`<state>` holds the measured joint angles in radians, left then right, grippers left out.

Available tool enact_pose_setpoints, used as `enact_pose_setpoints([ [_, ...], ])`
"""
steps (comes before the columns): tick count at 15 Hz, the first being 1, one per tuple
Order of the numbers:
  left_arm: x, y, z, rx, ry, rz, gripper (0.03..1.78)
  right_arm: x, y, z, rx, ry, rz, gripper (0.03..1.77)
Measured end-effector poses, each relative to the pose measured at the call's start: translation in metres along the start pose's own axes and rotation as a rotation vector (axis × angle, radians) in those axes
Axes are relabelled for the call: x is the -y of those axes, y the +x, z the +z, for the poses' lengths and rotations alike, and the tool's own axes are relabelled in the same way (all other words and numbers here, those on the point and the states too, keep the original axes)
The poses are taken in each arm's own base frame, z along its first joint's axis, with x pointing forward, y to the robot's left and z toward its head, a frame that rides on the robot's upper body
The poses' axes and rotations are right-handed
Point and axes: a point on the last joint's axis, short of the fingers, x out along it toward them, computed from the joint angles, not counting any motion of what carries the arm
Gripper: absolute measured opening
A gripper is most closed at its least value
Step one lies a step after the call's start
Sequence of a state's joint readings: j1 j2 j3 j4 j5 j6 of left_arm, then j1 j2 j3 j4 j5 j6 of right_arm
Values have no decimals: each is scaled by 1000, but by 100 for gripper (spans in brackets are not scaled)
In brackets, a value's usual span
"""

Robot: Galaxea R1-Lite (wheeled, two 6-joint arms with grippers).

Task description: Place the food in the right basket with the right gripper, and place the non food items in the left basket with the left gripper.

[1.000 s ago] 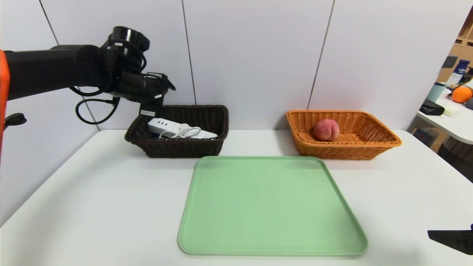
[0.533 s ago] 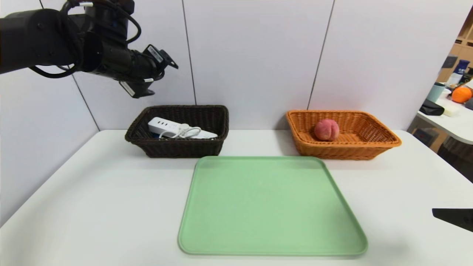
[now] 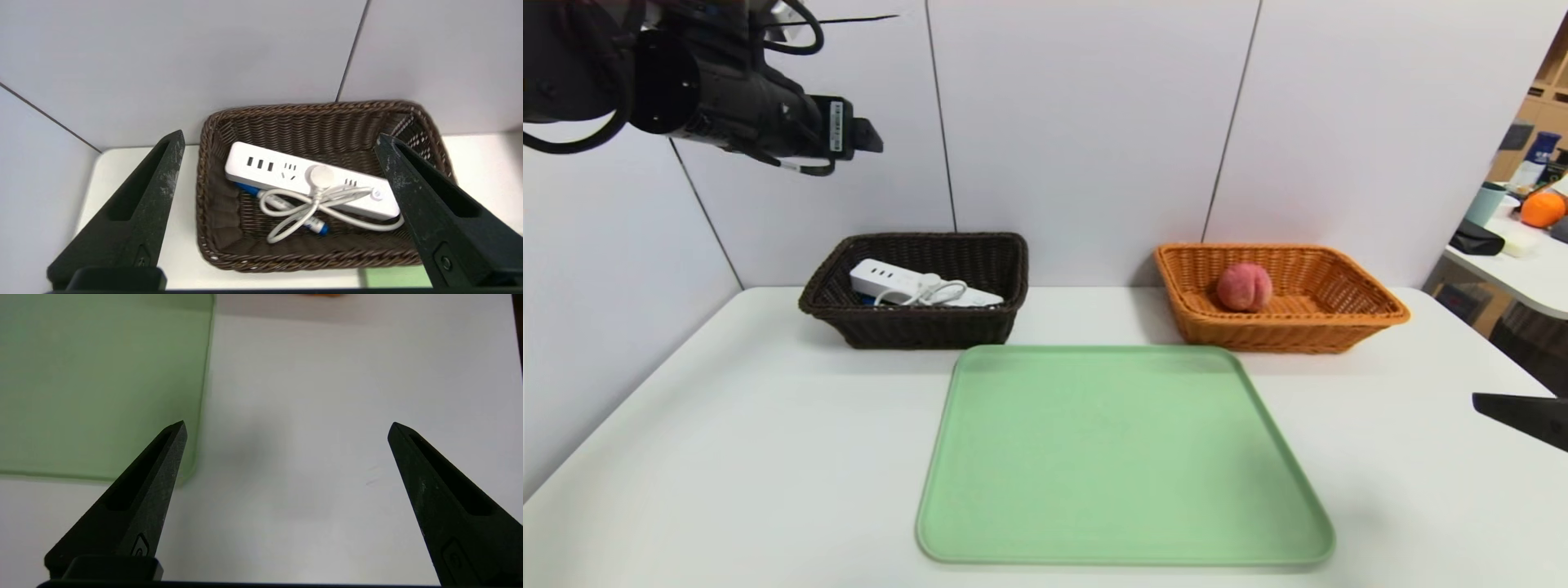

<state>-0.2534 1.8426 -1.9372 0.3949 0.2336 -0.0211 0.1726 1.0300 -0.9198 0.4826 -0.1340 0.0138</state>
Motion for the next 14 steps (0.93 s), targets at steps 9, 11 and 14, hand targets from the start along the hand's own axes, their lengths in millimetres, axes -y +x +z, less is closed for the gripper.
enact_pose_setpoints([
  [9,-17,-79,-39,-89,103,18,168,2,-15,2,77,-7,0,170],
  [11,-24,-110,-44,-61,77,31,169,5,-19,-1,87,8,-19,170],
  [14,-43,-155,-49,4,-5,114,169,8,-32,-8,118,22,-35,170],
])
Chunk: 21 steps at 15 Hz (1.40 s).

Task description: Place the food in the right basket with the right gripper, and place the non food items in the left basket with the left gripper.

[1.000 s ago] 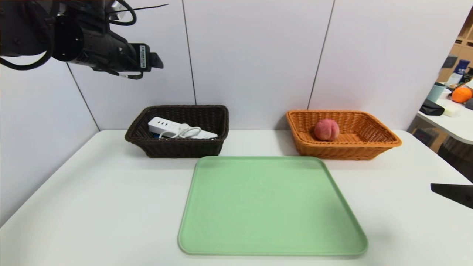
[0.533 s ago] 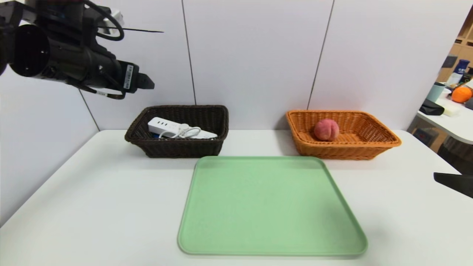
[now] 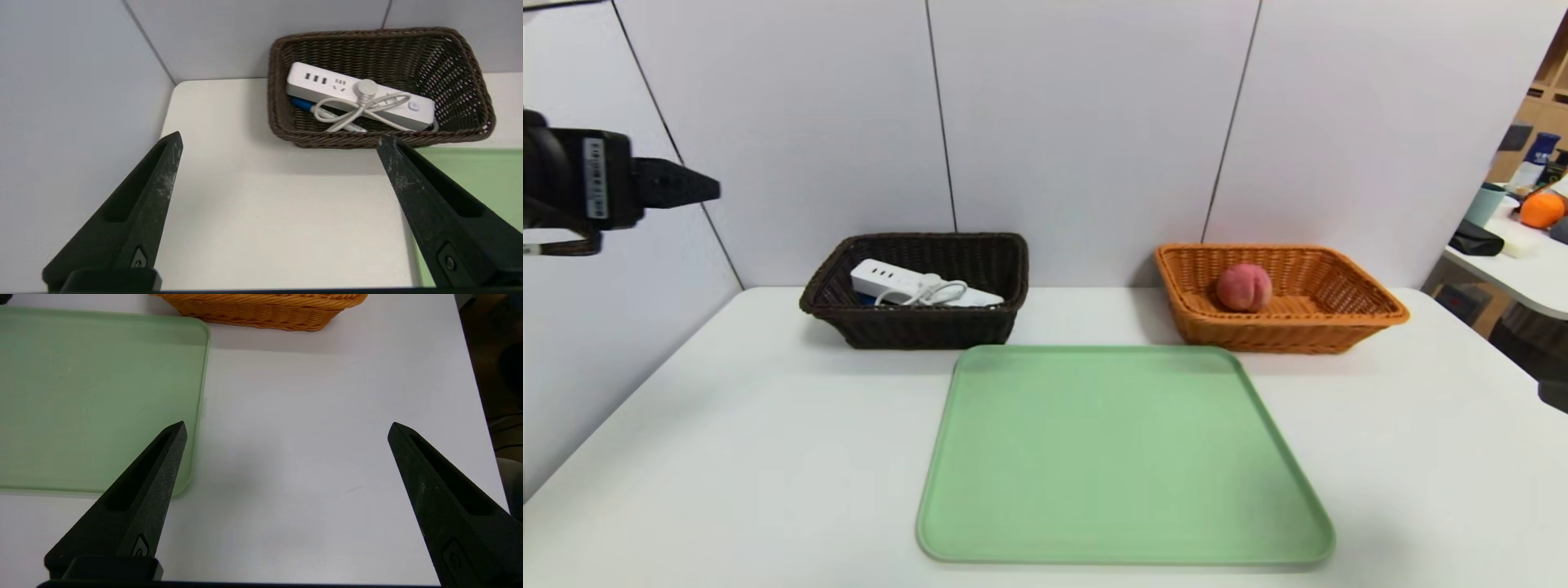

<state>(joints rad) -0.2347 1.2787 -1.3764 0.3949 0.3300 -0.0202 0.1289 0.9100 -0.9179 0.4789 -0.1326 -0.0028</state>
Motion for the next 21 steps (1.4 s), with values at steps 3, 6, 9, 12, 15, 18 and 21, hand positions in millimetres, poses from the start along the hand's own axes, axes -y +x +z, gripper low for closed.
enact_pose_setpoints([
  [3,-25,-37,-16,40,-45,88,169,4,-17,-15,44,21,-32,170],
  [6,-39,-76,-45,73,-69,134,169,7,-41,-40,104,36,-57,170],
  [9,-46,-113,-85,111,-79,144,169,8,-69,-67,198,48,-65,170],
  [12,-51,-141,-125,155,-92,152,169,9,-88,-88,291,59,-65,170],
  [15,-53,-157,-162,189,-101,159,169,9,-96,-108,350,76,-87,170],
  [18,-53,-169,-192,231,-114,174,169,6,-102,-128,407,81,-106,170],
  [21,-51,-174,-217,262,-102,185,169,3,-103,-153,479,25,-104,170],
])
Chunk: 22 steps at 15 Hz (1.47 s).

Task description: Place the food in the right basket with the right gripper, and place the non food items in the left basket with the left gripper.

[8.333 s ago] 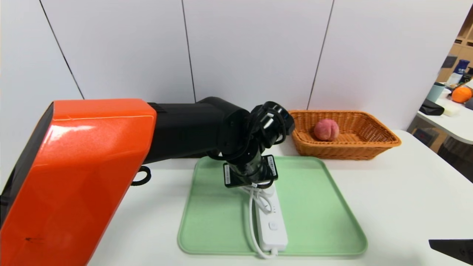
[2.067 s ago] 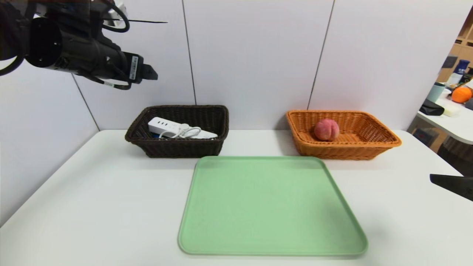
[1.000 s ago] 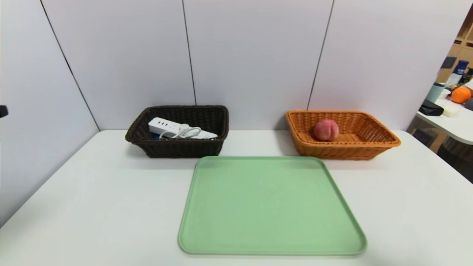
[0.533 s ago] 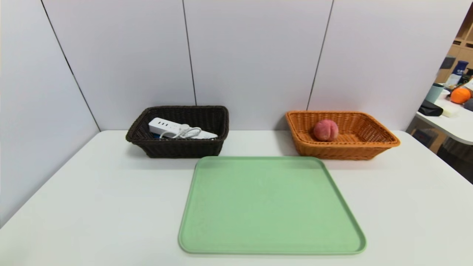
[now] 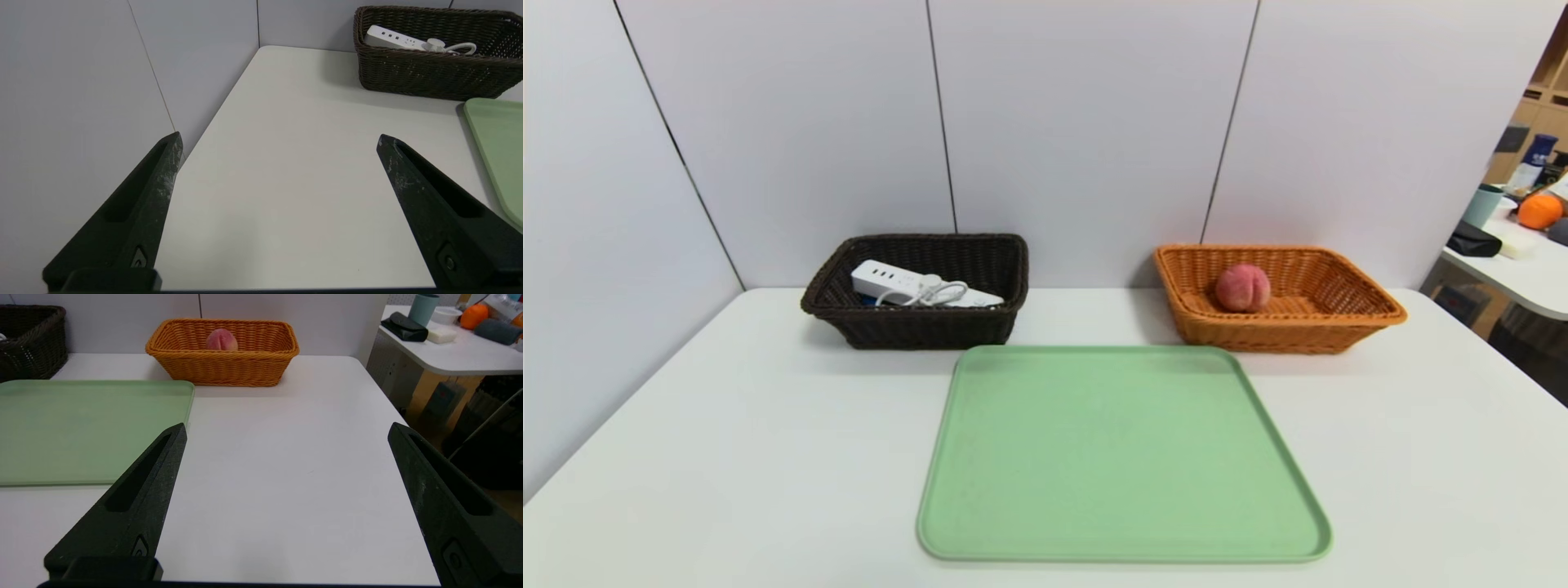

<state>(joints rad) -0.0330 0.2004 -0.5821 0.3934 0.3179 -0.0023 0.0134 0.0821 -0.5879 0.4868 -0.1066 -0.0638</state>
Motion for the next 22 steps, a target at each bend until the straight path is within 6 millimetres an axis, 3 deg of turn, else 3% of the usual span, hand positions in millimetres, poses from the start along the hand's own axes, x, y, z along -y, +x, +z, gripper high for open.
enact_pose_setpoints([
  [3,0,-4,-33,38,54,-34,169,-3,11,-16,120,-35,3,170],
  [9,12,26,-85,214,60,-92,169,-12,47,-64,286,-97,84,170],
  [11,14,29,-91,249,71,-132,169,-13,51,-74,247,-97,94,170],
  [17,19,33,-115,57,100,-316,169,-16,55,-101,0,-72,134,170],
  [22,19,33,-117,18,10,-319,169,-16,55,-102,-15,9,143,170],
])
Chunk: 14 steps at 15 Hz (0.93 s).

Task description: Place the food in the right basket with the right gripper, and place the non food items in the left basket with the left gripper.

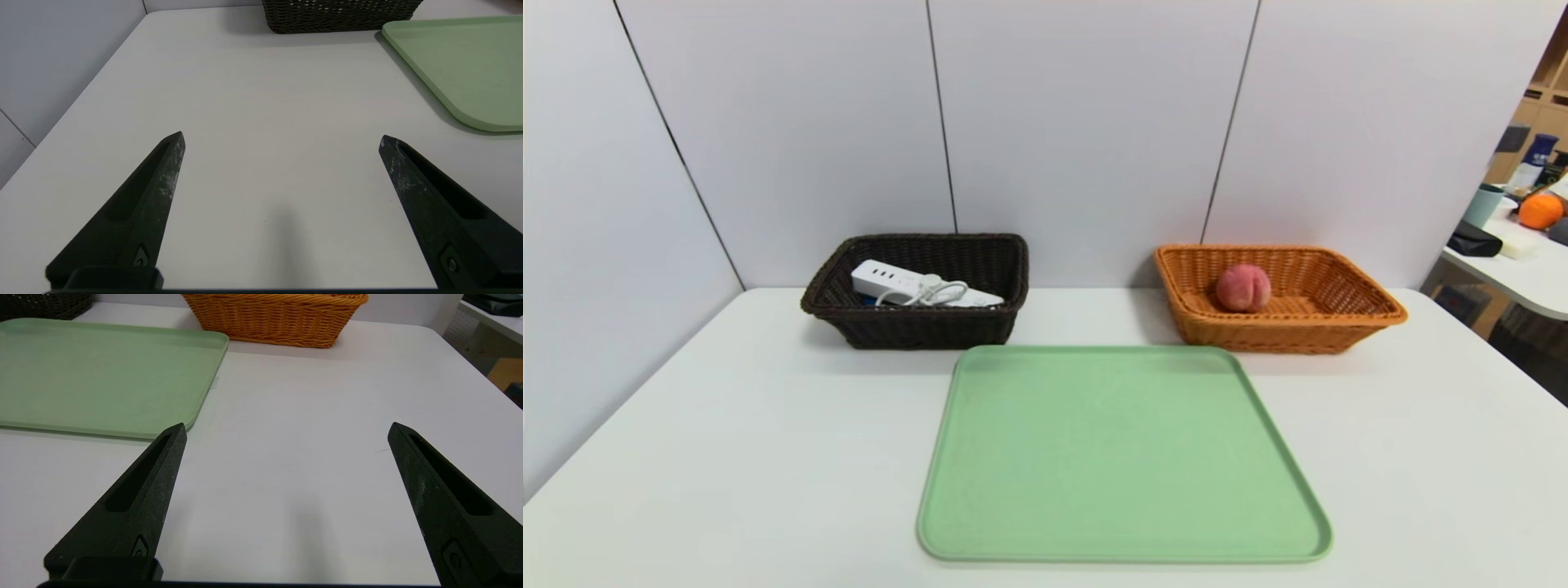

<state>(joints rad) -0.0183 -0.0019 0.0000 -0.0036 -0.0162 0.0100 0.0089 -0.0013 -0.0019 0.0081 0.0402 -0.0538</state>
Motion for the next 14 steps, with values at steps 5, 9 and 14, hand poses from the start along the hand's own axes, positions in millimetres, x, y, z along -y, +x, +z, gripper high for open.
enact_pose_setpoints([
  [5,0,0,0,-1,-19,8,169,0,0,0,-1,42,-11,170],
  [9,0,0,0,-1,-20,7,169,0,0,0,-2,43,-14,170],
  [14,0,0,0,-1,-19,8,169,1,0,0,-1,66,-31,170],
])
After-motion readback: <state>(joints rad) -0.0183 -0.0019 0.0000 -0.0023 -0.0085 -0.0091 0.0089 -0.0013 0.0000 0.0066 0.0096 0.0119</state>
